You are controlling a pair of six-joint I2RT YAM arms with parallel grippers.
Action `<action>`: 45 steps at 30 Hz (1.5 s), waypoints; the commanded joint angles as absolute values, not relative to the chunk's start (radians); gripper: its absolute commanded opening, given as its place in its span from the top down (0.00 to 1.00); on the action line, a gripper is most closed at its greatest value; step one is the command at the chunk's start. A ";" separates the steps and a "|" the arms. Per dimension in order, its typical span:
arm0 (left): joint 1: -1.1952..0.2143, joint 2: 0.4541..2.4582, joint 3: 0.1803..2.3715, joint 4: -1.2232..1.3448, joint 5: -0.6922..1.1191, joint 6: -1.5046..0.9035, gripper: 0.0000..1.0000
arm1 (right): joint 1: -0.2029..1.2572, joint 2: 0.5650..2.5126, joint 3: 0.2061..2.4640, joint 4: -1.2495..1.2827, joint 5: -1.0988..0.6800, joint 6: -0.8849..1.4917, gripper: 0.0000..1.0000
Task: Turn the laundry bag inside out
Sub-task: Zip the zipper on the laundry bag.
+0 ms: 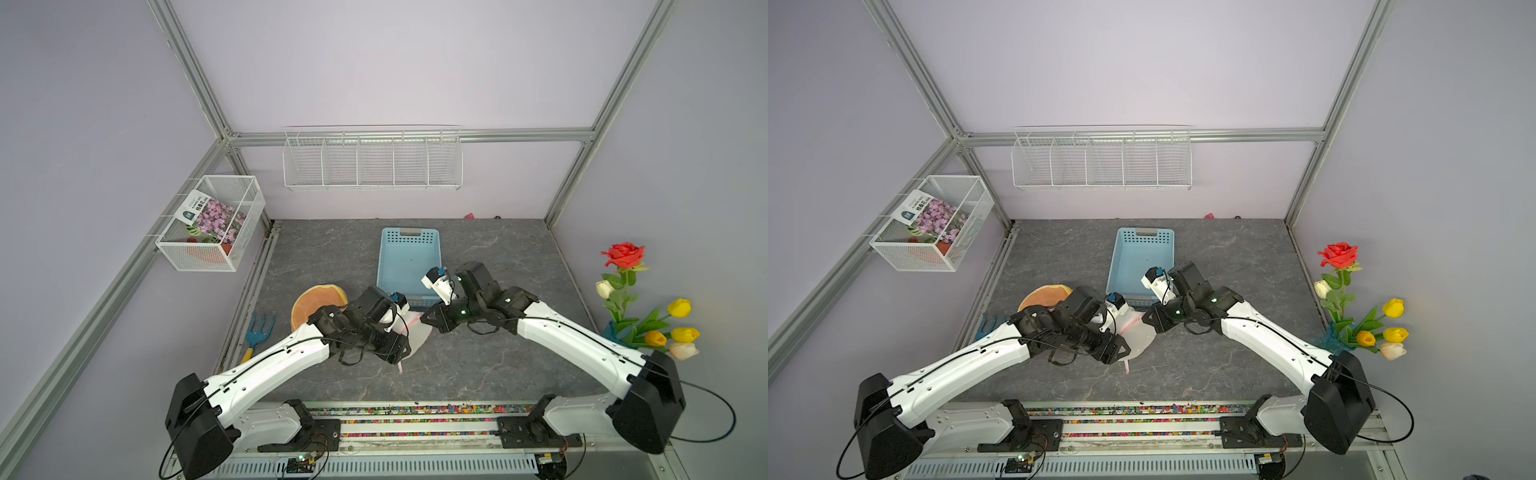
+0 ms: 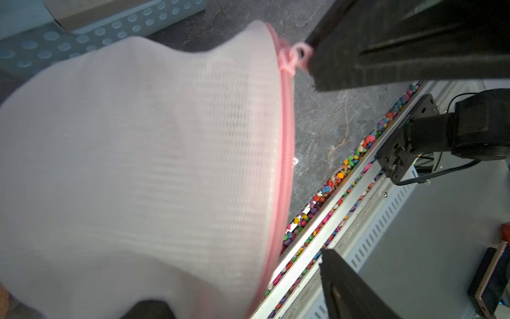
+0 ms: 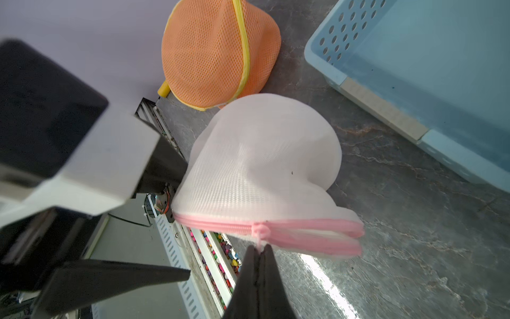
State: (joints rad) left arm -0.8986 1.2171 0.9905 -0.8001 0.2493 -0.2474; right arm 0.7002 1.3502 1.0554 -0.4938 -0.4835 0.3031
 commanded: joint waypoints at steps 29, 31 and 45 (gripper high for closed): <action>-1.000 1.218 1.040 -0.707 -0.124 -0.280 1.00 | 0.706 1.304 0.879 -0.420 -0.374 0.411 1.00; -0.999 1.183 1.017 -0.684 -0.126 -0.295 1.00 | 0.693 1.293 0.841 -0.405 -0.368 0.428 1.00; -0.938 1.030 0.808 -0.458 0.066 -0.434 1.00 | 0.646 1.311 0.701 -0.238 -0.409 0.483 1.00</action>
State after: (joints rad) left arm -0.9485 1.0389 0.8539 -0.5812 0.0036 -0.3698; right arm 0.6437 1.3098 0.7250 -0.2577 -0.4168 0.4793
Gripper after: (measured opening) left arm 0.059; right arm 0.054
